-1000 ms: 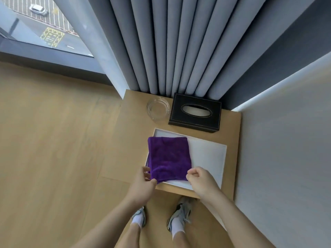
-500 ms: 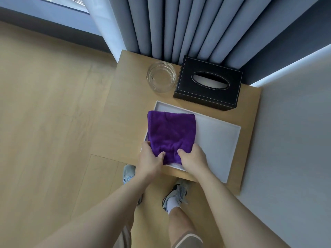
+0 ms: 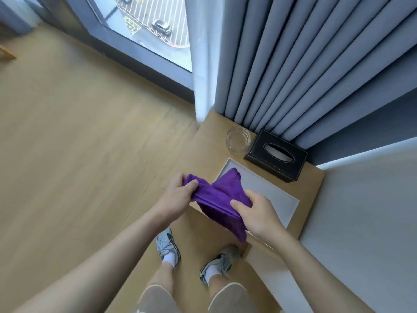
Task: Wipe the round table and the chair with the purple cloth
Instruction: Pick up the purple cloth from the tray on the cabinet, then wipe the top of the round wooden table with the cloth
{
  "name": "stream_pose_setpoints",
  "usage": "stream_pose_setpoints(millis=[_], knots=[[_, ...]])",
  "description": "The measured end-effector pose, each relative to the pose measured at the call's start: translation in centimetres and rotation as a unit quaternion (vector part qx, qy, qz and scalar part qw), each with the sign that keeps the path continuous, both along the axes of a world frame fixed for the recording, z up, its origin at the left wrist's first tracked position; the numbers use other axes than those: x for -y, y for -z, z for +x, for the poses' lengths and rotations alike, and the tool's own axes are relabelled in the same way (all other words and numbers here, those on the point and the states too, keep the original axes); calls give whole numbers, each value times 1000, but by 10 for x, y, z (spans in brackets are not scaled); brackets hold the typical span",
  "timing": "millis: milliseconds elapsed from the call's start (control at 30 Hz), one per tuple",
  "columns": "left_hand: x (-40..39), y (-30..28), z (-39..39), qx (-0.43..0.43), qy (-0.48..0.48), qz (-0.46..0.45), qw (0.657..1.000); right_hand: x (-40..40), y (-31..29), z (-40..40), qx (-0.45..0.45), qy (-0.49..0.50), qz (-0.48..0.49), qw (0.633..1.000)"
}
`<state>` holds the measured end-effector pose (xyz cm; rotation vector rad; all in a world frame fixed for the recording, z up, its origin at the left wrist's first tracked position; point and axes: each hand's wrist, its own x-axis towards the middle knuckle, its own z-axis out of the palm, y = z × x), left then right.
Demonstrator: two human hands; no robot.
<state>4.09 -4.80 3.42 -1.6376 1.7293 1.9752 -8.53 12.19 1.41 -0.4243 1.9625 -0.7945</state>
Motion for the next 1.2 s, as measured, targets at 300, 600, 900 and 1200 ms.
stream_pose_setpoints(millis=[300, 600, 900, 1200], knots=[[35, -108, 101, -63, -117, -65, 989, 102, -115, 70, -50, -112, -110, 986], [145, -145, 240, -58, -179, -114, 976, 240, -165, 189, -1, -111, -159, 981], [239, -182, 327, -108, -288, -208, 928, 350, -207, 262, 41, -183, -233, 954], [345, -192, 336, -94, -373, -292, 875, 474, -210, 248, 12, -166, -316, 934]])
